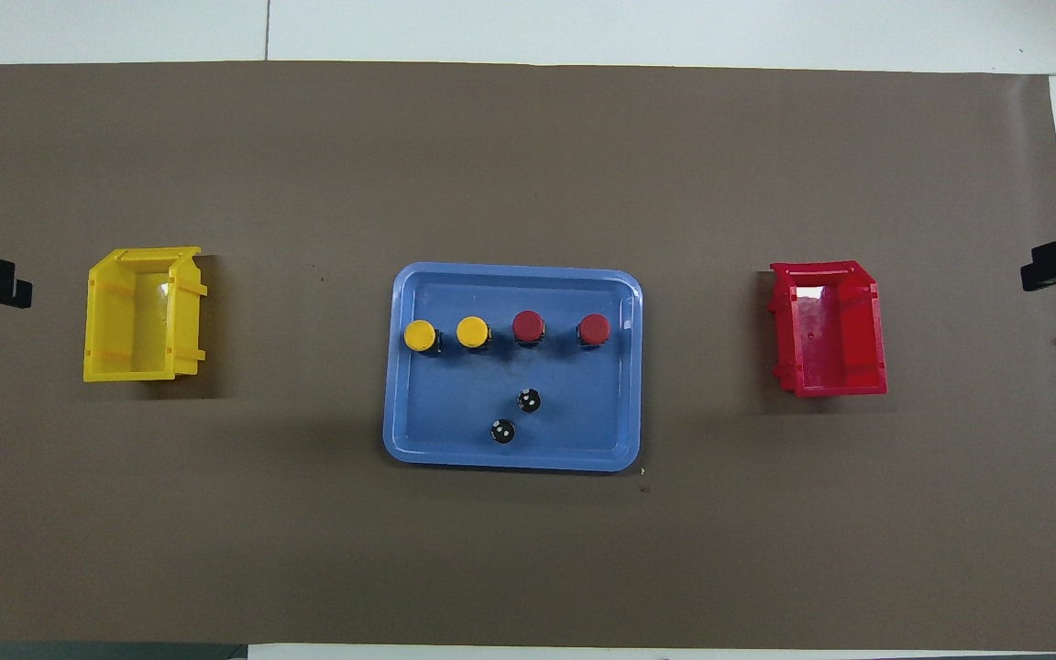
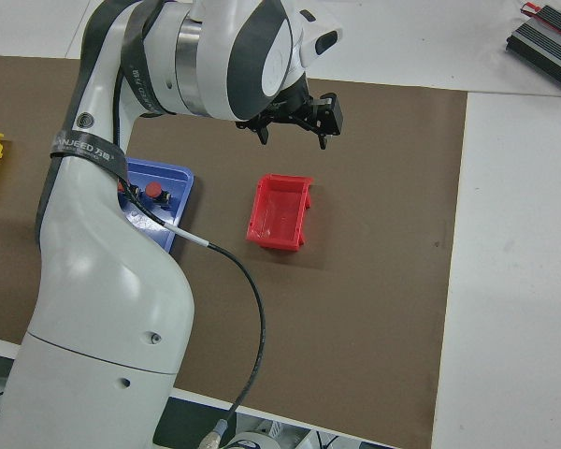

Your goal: Sort red and yellow buttons by color

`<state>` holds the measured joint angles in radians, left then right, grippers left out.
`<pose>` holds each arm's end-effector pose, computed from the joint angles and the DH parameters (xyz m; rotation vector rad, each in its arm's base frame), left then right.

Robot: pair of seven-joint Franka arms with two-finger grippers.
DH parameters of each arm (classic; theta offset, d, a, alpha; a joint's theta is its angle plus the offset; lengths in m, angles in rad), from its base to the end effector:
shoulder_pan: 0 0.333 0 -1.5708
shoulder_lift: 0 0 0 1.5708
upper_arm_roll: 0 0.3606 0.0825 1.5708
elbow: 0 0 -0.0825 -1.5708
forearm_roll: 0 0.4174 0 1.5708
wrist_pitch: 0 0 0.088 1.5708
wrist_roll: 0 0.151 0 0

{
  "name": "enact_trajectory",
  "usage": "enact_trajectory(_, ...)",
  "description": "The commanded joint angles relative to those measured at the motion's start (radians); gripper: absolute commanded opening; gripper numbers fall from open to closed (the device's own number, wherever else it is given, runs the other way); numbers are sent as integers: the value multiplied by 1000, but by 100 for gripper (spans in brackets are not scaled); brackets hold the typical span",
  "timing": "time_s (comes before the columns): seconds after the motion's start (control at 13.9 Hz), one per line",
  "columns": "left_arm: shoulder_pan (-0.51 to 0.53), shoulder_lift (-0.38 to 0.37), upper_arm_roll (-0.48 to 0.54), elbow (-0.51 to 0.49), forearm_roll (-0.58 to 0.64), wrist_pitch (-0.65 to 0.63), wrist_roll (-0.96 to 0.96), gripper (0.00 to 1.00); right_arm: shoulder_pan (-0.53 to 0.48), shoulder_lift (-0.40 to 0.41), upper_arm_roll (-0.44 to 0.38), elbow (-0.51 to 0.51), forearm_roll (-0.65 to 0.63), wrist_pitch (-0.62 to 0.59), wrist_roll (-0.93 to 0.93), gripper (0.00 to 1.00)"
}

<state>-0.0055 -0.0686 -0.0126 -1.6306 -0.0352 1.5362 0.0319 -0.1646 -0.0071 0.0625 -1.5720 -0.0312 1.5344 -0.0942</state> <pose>0.5581 -0.0158 0.6314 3.1058 -0.0788 -0.0397 0.5767 -0.0638 0.6256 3.1126 -0.0133 -0.0521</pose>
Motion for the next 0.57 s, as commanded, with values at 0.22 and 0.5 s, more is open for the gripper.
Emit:
enact_trajectory(0.22,4,-26,0,-26,0,-7,10,100,-9,-22,5,-25,7,10,-18,100)
enact_trajectory(0.5,4,-26,-1,-26,0,-7,10,100,-3,-24,14,-30,5,13,-16,100)
